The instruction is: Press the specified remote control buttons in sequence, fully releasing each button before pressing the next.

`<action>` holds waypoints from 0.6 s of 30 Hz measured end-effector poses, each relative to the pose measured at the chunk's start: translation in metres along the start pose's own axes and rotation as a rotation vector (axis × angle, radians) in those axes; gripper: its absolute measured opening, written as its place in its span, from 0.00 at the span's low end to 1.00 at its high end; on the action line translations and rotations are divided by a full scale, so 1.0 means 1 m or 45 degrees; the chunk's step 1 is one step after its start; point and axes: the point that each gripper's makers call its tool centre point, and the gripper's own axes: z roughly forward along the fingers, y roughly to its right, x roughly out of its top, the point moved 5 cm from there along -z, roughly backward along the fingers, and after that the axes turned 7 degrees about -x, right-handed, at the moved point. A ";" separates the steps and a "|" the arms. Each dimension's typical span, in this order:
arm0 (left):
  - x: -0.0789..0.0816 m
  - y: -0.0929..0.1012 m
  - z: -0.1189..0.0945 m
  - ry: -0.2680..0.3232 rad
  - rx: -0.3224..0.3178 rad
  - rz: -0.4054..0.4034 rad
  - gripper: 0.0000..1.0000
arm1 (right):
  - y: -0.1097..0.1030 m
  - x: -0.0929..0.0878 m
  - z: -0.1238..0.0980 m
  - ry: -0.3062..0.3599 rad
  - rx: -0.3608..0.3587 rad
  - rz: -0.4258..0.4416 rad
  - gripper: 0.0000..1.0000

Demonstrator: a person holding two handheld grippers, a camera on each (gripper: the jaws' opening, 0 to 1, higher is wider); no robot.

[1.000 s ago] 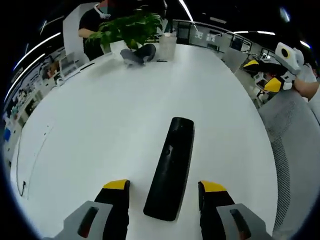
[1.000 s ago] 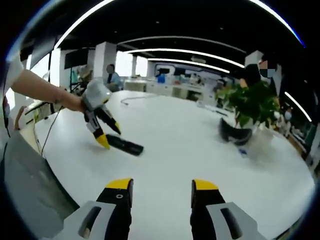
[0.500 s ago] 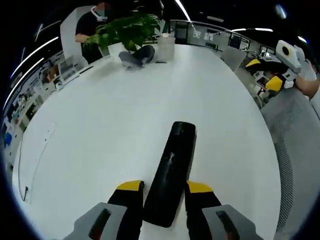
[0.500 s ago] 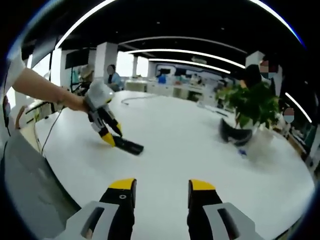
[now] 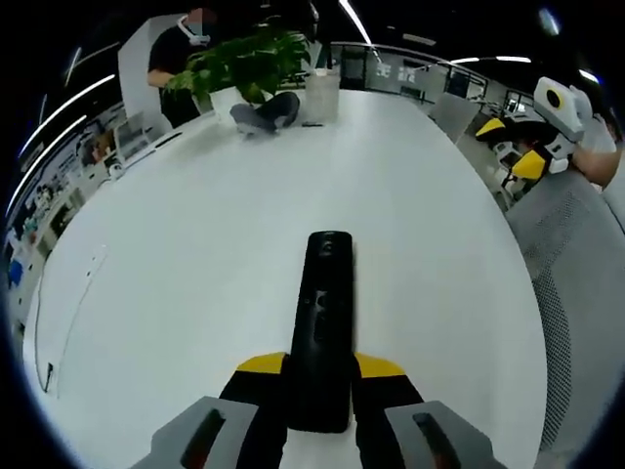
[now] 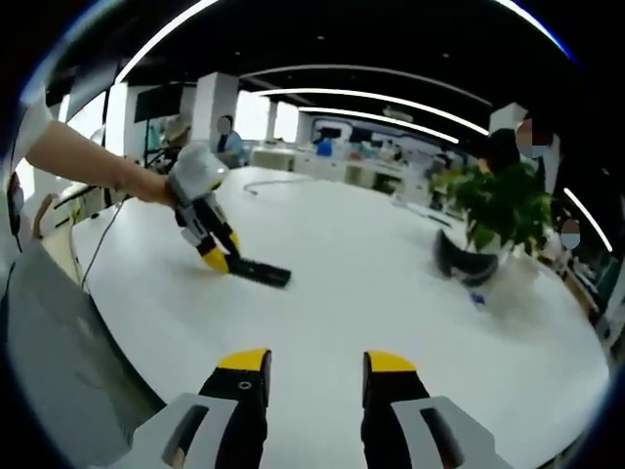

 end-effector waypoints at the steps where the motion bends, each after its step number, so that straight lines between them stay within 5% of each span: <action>1: 0.000 0.003 0.000 -0.003 0.004 0.013 0.24 | 0.000 0.000 0.000 -0.003 0.001 -0.004 0.34; 18: -0.003 0.017 -0.001 -0.028 0.021 -0.013 0.23 | -0.003 0.000 0.000 -0.007 0.026 -0.049 0.30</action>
